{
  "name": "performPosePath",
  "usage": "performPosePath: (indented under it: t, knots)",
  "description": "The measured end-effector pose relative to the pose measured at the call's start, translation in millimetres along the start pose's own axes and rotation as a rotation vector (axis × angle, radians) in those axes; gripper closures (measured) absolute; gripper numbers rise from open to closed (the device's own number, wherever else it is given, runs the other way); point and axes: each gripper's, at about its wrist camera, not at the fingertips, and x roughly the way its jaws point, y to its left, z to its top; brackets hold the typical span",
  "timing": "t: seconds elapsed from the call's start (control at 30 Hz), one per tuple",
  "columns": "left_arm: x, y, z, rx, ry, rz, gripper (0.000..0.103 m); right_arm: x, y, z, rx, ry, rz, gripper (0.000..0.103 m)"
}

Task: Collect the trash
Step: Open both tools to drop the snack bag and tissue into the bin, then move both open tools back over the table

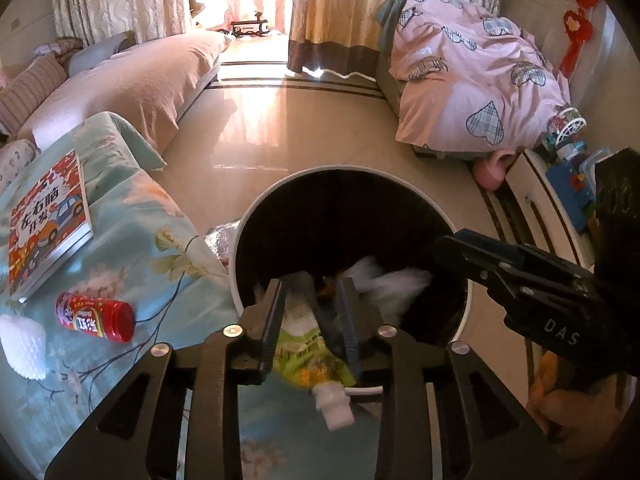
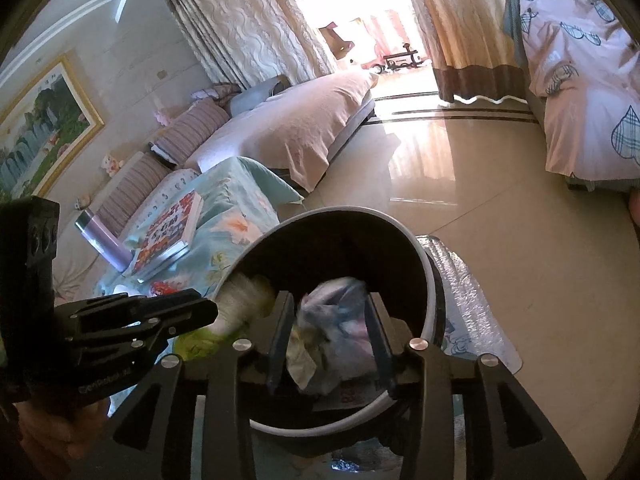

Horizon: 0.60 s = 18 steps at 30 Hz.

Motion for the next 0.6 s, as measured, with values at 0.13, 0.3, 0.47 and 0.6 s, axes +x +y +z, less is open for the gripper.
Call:
performPosePath:
  t: [0.13,0.3,0.47,0.6]
  knots:
    - [-7,6,-5,-0.022,-0.012,-0.01,0.072,-5,-1,-4,0.011,-0.007,0.003,0.055]
    - [-18,17,-20,-0.06,-0.033,-0.019,0.064,-14,6,-10,0.013,-0.029,0.02,0.042]
    - [-28,33,-41,-0.106,-0.041,-0.008,0.062,-22,21,-17,0.0,-0.055,0.053,0.025]
    - [-38,52,-61,-0.162,-0.044,0.001,0.059,-26,38,-24,-0.028,-0.071,0.076,0.018]
